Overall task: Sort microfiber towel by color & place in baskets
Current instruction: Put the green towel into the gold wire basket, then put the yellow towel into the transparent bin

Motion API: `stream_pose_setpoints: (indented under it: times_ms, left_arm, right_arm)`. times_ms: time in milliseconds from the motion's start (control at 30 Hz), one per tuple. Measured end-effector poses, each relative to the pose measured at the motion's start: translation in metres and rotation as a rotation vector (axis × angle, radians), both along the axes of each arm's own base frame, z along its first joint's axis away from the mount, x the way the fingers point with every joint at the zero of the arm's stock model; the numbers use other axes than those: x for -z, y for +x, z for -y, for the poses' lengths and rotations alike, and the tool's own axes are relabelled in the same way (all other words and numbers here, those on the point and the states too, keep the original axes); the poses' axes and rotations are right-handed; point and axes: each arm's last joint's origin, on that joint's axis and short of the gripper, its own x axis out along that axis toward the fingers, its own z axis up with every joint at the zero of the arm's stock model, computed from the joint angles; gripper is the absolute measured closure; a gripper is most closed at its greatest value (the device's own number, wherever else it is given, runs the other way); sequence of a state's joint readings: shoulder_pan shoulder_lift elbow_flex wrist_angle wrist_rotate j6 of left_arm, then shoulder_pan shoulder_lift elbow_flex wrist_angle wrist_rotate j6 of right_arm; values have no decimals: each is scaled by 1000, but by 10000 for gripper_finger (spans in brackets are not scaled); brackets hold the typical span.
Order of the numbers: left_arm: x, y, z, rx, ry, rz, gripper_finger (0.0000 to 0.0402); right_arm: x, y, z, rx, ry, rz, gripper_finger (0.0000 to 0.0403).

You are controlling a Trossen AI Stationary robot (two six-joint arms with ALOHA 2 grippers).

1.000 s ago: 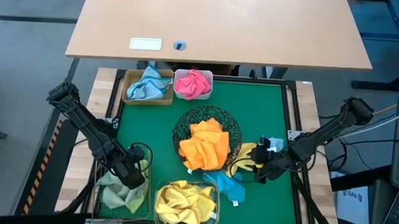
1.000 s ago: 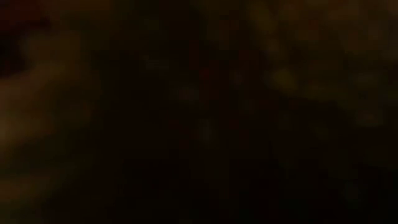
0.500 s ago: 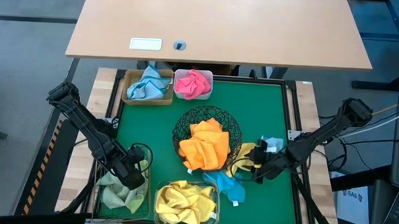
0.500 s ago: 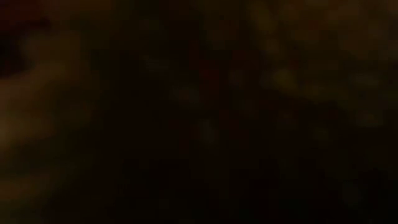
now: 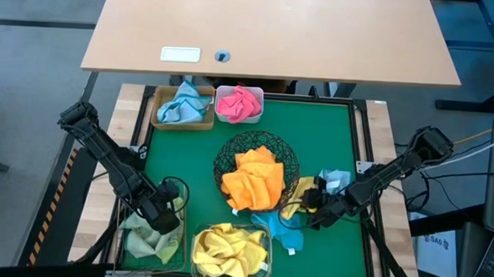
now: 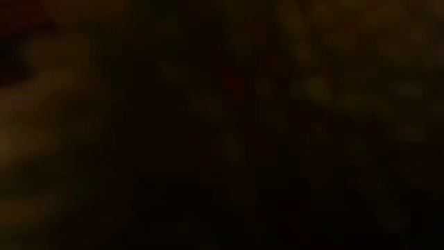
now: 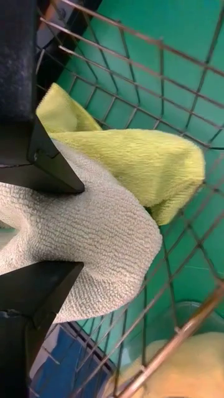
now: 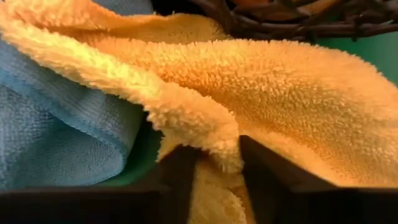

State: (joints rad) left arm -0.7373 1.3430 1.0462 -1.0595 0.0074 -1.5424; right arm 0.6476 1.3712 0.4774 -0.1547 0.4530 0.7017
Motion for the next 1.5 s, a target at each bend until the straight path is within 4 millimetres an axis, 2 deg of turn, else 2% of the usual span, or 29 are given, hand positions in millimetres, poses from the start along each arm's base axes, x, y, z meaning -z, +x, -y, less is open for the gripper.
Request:
stream_pose_setpoints:
  times_ms: [133,167,400,500,633,833,1000,1200,1500]
  left_arm:
    - [0,2,0,-12,33,45,230]
    - [0,2,0,-12,31,48,230]
    - [-1,3,1,-6,15,50,230]
    - [-2,4,2,0,-5,69,230]
    - [-9,-2,1,16,-58,65,230]
    - [-32,-10,-5,17,-127,139,230]
    - [-46,-15,-10,13,-161,200,230]
    - [-48,-15,-11,6,-169,212,230]
    - [-49,-11,-12,-28,-107,302,230]
  right_arm:
    - [0,0,0,-1,4,5,372]
    - [-1,1,-1,-1,5,7,387]
    - [-15,10,-10,-78,68,-2,384]
    - [-27,17,-17,-136,84,10,397]
    - [-49,25,-24,-186,51,-31,393]
    - [-94,32,-29,-220,-25,-115,397]
    - [-136,38,-33,-262,-49,-104,399]
    - [-192,44,-38,-304,-50,11,400]
    - [-269,50,-41,-404,-54,316,401]
